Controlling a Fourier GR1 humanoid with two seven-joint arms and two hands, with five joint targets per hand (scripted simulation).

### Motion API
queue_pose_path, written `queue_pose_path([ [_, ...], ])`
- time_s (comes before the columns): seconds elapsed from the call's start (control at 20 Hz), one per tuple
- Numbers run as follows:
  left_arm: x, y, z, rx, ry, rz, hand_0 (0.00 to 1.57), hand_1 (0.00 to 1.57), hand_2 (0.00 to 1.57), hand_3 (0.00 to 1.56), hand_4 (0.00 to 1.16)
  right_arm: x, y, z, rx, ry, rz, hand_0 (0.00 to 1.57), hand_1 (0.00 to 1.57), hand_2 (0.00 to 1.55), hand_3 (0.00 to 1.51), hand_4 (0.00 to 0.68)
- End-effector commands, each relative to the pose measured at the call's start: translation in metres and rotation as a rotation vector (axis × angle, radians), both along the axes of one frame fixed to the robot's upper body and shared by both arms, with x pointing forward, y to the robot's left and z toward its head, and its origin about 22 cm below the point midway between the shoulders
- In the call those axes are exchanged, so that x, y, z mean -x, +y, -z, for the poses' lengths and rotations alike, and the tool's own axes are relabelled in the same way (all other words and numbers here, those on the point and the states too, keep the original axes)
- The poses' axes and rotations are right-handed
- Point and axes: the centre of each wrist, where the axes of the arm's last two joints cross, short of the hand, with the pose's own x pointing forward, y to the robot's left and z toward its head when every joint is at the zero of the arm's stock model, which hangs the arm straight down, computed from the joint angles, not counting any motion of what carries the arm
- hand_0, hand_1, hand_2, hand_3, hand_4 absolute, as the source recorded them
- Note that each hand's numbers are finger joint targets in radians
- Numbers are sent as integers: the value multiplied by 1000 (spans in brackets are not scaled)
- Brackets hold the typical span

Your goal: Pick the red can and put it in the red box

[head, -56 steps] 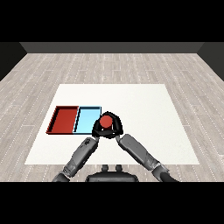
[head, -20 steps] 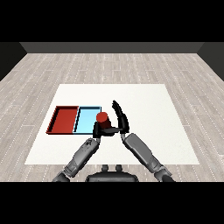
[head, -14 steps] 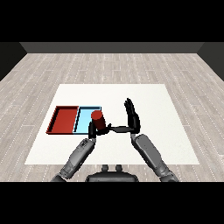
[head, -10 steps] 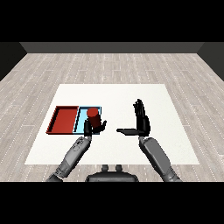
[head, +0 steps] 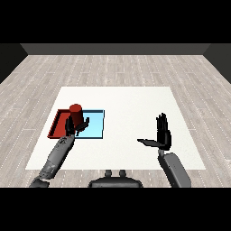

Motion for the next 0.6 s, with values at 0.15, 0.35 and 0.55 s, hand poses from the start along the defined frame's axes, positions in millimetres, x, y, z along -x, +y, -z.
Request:
queue_pose_path([
  [0.15, -25, 58, -4, -103, 128, -149, 1571, 1571, 1567, 1498, 1115, 2, -7, 11, 52, 45, 70, 0, 0, 0, 0, 0],
  [0.35, -30, 98, 15, -105, 232, -193, 1571, 1571, 1550, 1466, 1092, -3, -21, 11, 60, 96, 90, 0, 0, 0, 0, 0],
  [0.55, -39, 107, 24, -136, 291, -254, 1571, 1571, 1564, 1493, 1058, -6, -31, 20, 87, 125, 103, 0, 0, 0, 0, 0],
])
